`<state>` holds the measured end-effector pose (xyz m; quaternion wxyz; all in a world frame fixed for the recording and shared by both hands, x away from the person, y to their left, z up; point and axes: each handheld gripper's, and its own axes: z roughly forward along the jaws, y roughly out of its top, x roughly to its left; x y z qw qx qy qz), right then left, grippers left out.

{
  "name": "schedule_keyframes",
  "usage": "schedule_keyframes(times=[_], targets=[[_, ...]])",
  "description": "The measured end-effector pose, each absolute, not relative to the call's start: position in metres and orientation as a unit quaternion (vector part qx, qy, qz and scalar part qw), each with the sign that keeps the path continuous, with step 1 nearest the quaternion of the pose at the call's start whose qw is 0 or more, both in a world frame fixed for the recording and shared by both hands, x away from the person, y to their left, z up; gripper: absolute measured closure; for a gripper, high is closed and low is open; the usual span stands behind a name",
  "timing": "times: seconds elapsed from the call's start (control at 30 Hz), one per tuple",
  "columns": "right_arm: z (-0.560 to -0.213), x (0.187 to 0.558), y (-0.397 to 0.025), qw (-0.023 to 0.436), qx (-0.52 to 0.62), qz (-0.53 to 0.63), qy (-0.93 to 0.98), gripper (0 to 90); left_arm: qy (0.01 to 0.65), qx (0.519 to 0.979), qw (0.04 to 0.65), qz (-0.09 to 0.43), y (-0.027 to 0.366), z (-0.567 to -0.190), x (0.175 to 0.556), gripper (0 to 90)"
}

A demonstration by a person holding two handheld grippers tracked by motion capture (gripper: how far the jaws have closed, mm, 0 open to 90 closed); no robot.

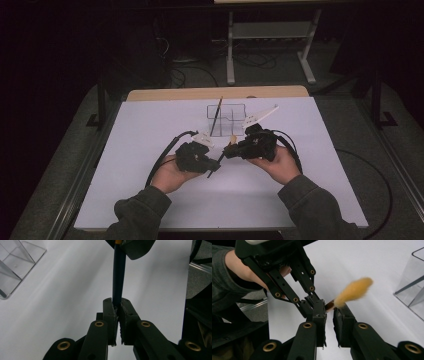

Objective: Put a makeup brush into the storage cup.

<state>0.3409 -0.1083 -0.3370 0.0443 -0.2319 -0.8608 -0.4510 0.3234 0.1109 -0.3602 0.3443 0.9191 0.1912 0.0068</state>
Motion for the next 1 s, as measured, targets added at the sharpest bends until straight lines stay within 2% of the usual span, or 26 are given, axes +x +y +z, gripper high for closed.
schedule_keyframes(times=[0.47,0.73,1.0], targets=[[-0.335,0.338,-0.102,0.057,-0.206,-0.449,-0.868,83.3,0.18,0.921,0.346,-0.007,0.109,-0.364,0.321,83.0],[-0.334,0.339,-0.103,0.051,-0.208,-0.444,-0.87,83.3,0.186,0.918,0.35,-0.008,0.112,-0.366,0.321,73.8],[-0.334,0.339,-0.105,0.043,-0.211,-0.428,-0.878,83.3,0.187,0.917,0.353,0.0,0.12,-0.366,0.319,71.6]])
